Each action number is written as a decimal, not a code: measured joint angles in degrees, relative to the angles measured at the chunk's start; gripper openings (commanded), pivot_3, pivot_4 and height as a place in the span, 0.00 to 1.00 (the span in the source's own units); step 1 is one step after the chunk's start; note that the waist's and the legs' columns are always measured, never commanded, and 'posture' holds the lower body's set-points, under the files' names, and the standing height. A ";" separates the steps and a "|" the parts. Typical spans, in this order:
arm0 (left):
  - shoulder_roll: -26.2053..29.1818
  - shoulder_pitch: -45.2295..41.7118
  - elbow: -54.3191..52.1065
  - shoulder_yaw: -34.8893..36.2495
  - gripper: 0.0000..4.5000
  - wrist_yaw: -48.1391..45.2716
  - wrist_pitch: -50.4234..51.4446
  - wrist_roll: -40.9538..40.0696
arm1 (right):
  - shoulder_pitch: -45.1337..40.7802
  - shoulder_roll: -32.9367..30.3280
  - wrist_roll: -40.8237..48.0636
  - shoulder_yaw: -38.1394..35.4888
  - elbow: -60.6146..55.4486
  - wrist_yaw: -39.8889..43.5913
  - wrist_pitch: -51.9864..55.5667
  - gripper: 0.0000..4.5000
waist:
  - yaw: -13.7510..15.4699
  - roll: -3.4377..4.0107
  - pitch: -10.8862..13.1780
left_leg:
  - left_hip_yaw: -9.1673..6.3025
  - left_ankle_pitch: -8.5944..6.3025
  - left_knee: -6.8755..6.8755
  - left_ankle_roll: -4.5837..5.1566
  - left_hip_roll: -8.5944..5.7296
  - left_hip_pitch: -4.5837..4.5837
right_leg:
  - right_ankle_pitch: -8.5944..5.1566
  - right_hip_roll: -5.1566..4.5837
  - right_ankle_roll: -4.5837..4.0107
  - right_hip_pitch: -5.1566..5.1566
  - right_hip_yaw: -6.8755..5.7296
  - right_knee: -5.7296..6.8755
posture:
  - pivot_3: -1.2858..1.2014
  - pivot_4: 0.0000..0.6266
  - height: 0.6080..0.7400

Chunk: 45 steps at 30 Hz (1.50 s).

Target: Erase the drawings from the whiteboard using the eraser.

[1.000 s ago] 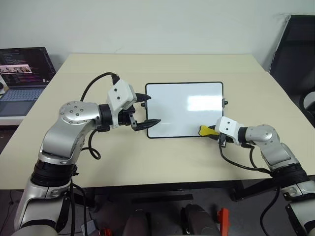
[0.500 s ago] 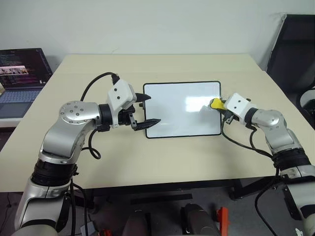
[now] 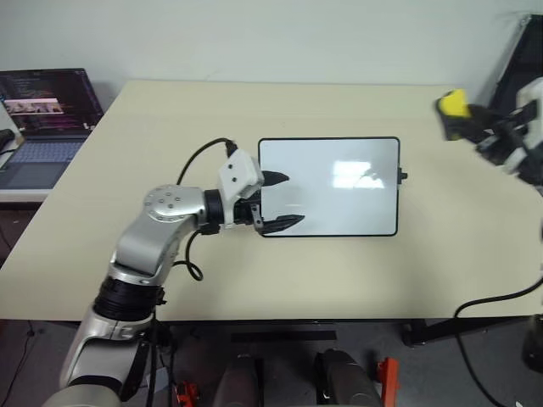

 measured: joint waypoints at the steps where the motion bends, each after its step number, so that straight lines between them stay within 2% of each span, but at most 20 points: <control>1: -1.57 -0.53 0.57 -1.31 1.00 0.54 -0.12 0.60 | 0.00 0.10 -0.75 -0.58 2.44 -2.52 2.20 0.22 | 0.09 0.00 0.00 | 0.05 0.00 0.01 0.00 -0.06 -0.08 | -0.01 -0.07 0.02 -0.06 0.03 0.00 | 0.52 0.24 1.00; 5: -10.34 -4.92 4.21 -6.71 1.00 3.66 -1.40 3.47 | 0.02 0.49 -1.19 -0.66 6.54 -9.48 13.61 0.22 | 0.19 0.07 0.03 | 0.06 0.00 0.15 0.00 -0.20 -0.55 | 0.07 -0.21 0.16 -0.42 0.06 -0.01 | 0.52 0.24 1.00; 9: -13.42 -6.09 6.36 -9.70 1.00 5.90 -1.30 6.14 | 4.32 -0.08 -1.34 2.38 6.61 -8.96 18.72 0.22 | -0.19 0.10 0.02 | 0.04 0.00 0.09 0.00 -0.16 -0.49 | 0.06 -0.14 0.15 -0.43 0.06 0.03 | 0.52 0.24 1.00; 13: -14.42 -6.10 5.65 -9.77 1.00 5.89 0.22 5.97 | 6.22 0.50 -1.43 4.58 8.98 -8.92 20.21 0.22 | -0.53 0.23 0.00 | 0.06 0.01 0.18 0.01 -0.16 -0.49 | 0.05 -0.12 0.17 -0.45 0.09 0.09 | 0.52 0.24 1.00; 23: -12.93 -6.06 3.81 -9.72 1.00 5.59 1.95 5.93 | 6.11 0.46 -2.40 5.16 15.63 -8.90 18.34 0.22 | -0.54 0.24 -0.01 | 0.05 0.01 0.21 0.00 -0.17 -0.49 | 0.06 -0.12 0.19 -0.43 0.08 0.09 | 0.52 0.24 1.00; 33: -11.13 -6.06 3.84 -7.44 1.00 6.49 2.56 5.88 | 3.85 0.07 -3.29 5.34 18.80 -8.35 16.43 0.97 | -0.64 0.25 -0.01 | 0.04 0.01 0.21 0.00 -0.17 -0.47 | 0.06 -0.12 0.18 -0.42 0.08 0.12 | 0.52 0.24 1.00; 37: -9.02 -5.87 4.08 -1.99 1.00 9.30 2.22 5.72 | 0.55 1.68 -0.83 1.74 15.01 -9.87 16.67 0.99 | -1.13 0.25 -0.01 | 0.04 0.01 0.22 0.00 -0.14 -0.46 | 0.06 -0.11 0.18 -0.43 0.09 0.16 | 0.52 0.24 1.00; 41: -7.73 -5.68 6.75 8.24 1.00 18.98 -1.04 7.21 | -0.86 8.77 0.51 -1.07 8.85 -13.63 9.09 0.99 | -1.41 0.24 -0.02 | -0.04 0.01 0.22 0.00 -0.06 -0.40 | 0.06 -0.02 0.18 -0.37 0.03 0.17 | 0.52 0.24 1.00; 45: -7.02 -1.93 10.27 15.49 1.00 28.33 -5.88 10.11 | 2.93 18.29 0.51 -3.19 12.60 -18.38 -2.48 0.99 | -1.10 0.20 -0.05 | 0.01 0.01 0.20 0.00 -0.13 -0.40 | 0.08 -0.16 0.18 -0.31 0.03 0.12 | 0.52 0.24 1.00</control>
